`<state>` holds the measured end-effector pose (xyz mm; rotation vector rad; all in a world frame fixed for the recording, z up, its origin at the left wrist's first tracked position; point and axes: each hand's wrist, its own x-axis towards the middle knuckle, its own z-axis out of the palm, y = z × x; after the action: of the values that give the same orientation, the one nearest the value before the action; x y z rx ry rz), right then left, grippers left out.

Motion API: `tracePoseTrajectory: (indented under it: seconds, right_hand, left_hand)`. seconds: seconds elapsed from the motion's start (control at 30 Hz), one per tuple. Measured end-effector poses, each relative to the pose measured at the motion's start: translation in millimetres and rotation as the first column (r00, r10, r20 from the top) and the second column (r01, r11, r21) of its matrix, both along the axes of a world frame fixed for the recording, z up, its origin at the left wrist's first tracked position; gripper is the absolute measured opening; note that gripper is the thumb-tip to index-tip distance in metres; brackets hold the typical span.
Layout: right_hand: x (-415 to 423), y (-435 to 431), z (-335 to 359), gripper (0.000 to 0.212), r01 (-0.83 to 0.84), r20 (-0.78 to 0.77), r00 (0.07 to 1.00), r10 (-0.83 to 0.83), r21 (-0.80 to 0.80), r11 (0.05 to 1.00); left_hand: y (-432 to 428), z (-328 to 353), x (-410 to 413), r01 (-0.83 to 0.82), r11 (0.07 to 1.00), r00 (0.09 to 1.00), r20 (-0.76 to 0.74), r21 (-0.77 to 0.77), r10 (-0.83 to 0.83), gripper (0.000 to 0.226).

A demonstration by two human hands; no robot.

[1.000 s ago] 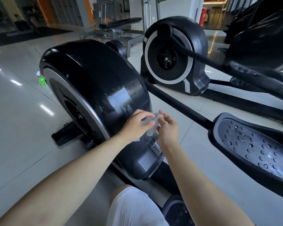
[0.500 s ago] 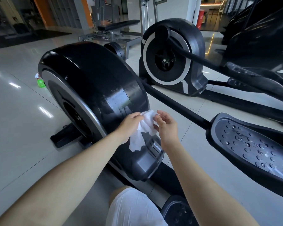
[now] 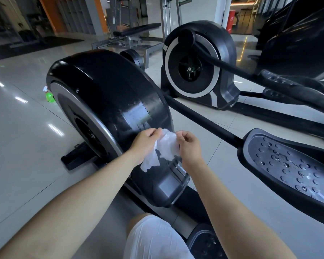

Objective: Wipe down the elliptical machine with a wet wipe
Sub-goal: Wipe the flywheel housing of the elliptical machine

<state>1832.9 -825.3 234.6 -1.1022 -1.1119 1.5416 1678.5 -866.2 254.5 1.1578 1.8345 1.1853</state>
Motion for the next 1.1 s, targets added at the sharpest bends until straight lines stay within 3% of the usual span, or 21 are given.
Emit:
tracePoseTrajectory:
  seconds: [0.13,0.2,0.27,0.37,0.5,0.6,0.7,0.8,0.87,0.97,1.1]
  right_hand:
    - [-2,-3,-1,0.016,-0.002,-0.14,0.99,-0.007,-0.065,0.998]
    - [-2,-5,1,0.017,-0.056,-0.282,0.959,0.014,-0.142,0.988]
    - [-2,-8,4,0.017,-0.132,-0.435,0.9,0.026,-0.217,0.967]
    - [-1,-11,4,0.028,-0.218,-0.558,0.827,0.069,-0.205,0.954]
    - [-8,-11,0,0.043,-0.184,-0.473,0.875,0.101,-0.131,0.974]
    - [-18,-10,-2,0.025,-0.06,-0.416,0.909,0.019,-0.084,0.995]
    - [-29,-12,-5,0.007,-0.076,-0.323,0.944,0.068,-0.014,0.997]
    - [-38,-13,-6,0.012,-0.12,-0.319,0.941,0.11,-0.012,0.993]
    - [-45,-9,-3,0.009,-0.043,-0.231,0.972,0.039,-0.012,0.999]
    - [-63,4,4,0.009,0.103,-0.114,0.988,-0.1,0.018,0.995]
    - [-90,16,15,0.02,0.082,-0.008,0.997,-0.082,0.199,0.977]
  left_hand:
    - [2,1,1,0.006,1.0,0.997,-0.076,-0.029,-0.008,0.021]
    - [2,3,4,0.023,0.998,0.993,-0.117,-0.051,-0.028,0.014]
    - [1,3,7,0.035,0.997,0.995,-0.087,-0.072,-0.041,0.009]
    - [0,2,7,0.039,0.997,0.998,-0.038,-0.062,-0.041,0.01]
    - [-3,8,7,0.097,0.994,0.992,-0.071,-0.041,-0.099,0.008]
    - [-7,12,5,0.174,0.983,0.984,-0.037,-0.061,-0.176,0.019]
    - [-10,17,1,0.197,0.978,0.979,-0.045,-0.068,-0.2,0.018]
    - [-12,22,-6,0.192,0.977,0.974,-0.106,-0.089,-0.201,0.018]
    - [-13,23,-14,0.128,0.985,0.963,-0.224,-0.116,-0.152,0.028]
    - [-16,30,-28,-0.019,0.996,0.866,-0.499,-0.082,-0.025,0.037]
    - [-18,36,-35,-0.101,0.977,0.612,-0.786,-0.188,-0.088,0.063]
